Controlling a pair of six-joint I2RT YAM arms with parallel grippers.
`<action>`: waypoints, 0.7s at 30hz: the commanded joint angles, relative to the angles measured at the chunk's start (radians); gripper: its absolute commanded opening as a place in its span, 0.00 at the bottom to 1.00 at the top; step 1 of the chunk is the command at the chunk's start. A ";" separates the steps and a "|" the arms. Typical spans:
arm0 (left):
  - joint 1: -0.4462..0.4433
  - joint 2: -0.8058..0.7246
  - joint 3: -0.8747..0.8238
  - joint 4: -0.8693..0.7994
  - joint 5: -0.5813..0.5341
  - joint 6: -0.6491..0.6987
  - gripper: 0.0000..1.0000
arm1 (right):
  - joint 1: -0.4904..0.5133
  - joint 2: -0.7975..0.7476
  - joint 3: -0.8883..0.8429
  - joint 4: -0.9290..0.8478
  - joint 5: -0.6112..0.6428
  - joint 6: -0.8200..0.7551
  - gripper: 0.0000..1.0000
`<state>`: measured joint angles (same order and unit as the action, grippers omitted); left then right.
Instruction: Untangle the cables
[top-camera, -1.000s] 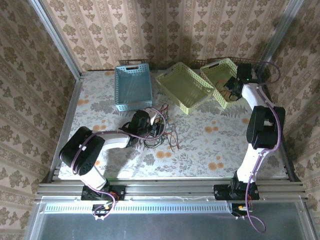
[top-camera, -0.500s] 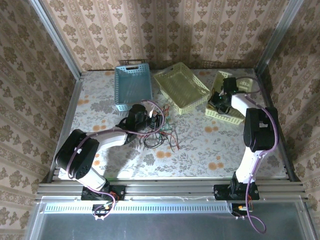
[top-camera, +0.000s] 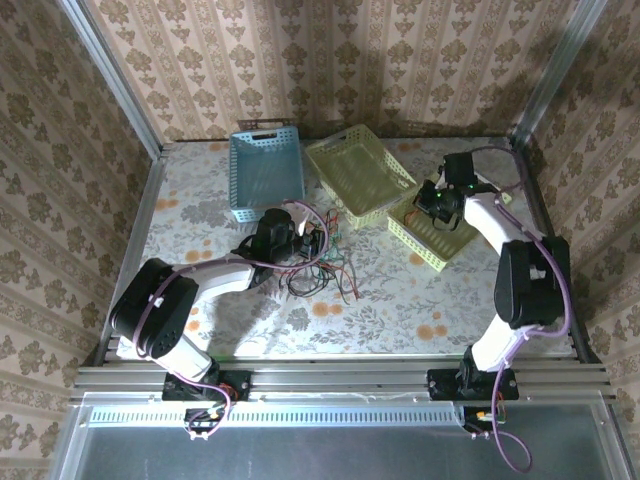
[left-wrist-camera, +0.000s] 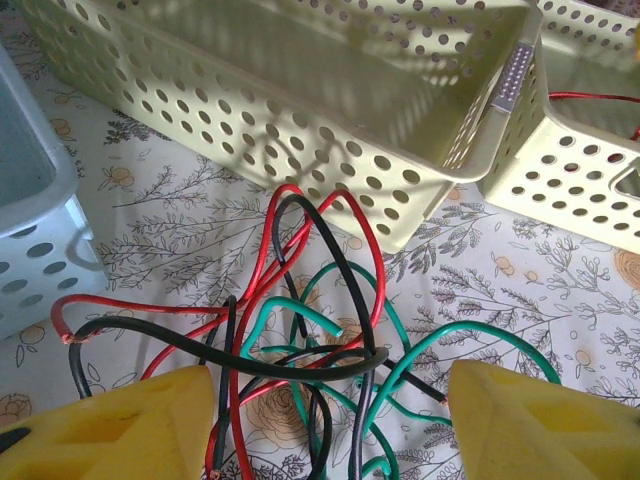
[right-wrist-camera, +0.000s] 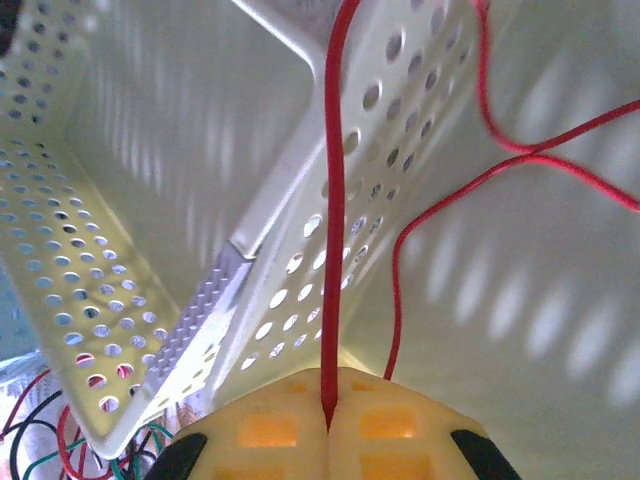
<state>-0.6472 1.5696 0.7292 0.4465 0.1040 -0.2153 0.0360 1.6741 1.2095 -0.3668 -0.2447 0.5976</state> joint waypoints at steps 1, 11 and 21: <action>0.002 0.015 0.020 -0.002 -0.014 0.010 0.64 | -0.004 -0.065 -0.025 -0.066 0.141 -0.058 0.00; -0.005 0.029 0.136 -0.049 -0.033 -0.024 0.68 | -0.002 -0.135 -0.067 -0.061 0.234 -0.045 0.48; -0.037 0.331 0.734 -0.596 -0.299 -0.136 0.78 | -0.003 -0.235 -0.166 -0.032 0.263 -0.042 0.48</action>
<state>-0.6800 1.8153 1.3422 0.1043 -0.0868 -0.2733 0.0360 1.4757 1.0569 -0.4000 -0.0059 0.5529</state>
